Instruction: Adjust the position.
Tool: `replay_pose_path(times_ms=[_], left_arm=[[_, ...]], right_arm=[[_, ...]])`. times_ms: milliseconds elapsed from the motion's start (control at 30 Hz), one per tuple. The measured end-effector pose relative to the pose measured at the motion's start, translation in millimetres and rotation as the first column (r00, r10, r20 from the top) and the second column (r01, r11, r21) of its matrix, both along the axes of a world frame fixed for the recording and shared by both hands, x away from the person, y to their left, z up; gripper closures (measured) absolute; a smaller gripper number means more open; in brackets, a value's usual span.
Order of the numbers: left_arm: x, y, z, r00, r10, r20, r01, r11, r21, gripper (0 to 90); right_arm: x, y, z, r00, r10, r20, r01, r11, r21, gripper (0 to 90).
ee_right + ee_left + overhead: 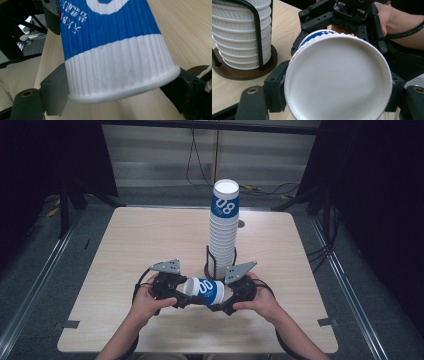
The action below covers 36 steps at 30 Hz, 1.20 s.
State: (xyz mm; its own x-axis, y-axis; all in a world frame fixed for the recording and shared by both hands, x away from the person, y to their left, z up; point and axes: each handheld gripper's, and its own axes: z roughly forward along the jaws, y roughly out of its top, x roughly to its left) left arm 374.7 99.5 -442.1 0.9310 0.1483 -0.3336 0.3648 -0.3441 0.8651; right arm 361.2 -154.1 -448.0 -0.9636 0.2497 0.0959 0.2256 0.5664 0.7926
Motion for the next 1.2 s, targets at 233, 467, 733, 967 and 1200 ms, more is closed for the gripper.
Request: replay_pose_path(times_ms=[233, 467, 733, 967, 1200], left_arm=[[0.3, 1.3, -1.3, 1.0000, 0.005, 0.007, -0.005, 0.9997, -0.022, 26.2], [-0.2, 0.0, -2.6, 0.9989, 0.026, 0.037, -0.027, 0.9993, 0.024, 22.2], [-0.8, 0.1, -2.5, 0.9975, 0.024, 0.066, -0.029, 0.9964, 0.079, 15.8], [-3.9, -1.9, 1.3, 0.9963, 0.018, 0.084, -0.030, 0.9890, 0.145, 16.0], [-3.8, -2.2, 0.0, 0.9958, 0.017, 0.089, -0.032, 0.9842, 0.174, 16.3]], right_arm=[[-0.4, -2.0, 0.7, 0.9998, -0.002, 0.018, 0.001, 0.9999, 0.013, 19.4], [1.2, -6.2, 2.3, 0.9999, -0.014, 0.007, 0.014, 0.9998, 0.012, 20.4], [2.0, -12.3, 3.7, 0.9998, -0.021, 0.003, 0.021, 0.9997, -0.014, 20.9], [4.8, -16.2, 4.4, 0.9999, -0.014, 0.007, 0.014, 0.9985, -0.053, 20.9], [5.4, -20.3, 7.4, 0.9997, -0.015, 0.017, 0.017, 0.9927, -0.120, 20.9]])
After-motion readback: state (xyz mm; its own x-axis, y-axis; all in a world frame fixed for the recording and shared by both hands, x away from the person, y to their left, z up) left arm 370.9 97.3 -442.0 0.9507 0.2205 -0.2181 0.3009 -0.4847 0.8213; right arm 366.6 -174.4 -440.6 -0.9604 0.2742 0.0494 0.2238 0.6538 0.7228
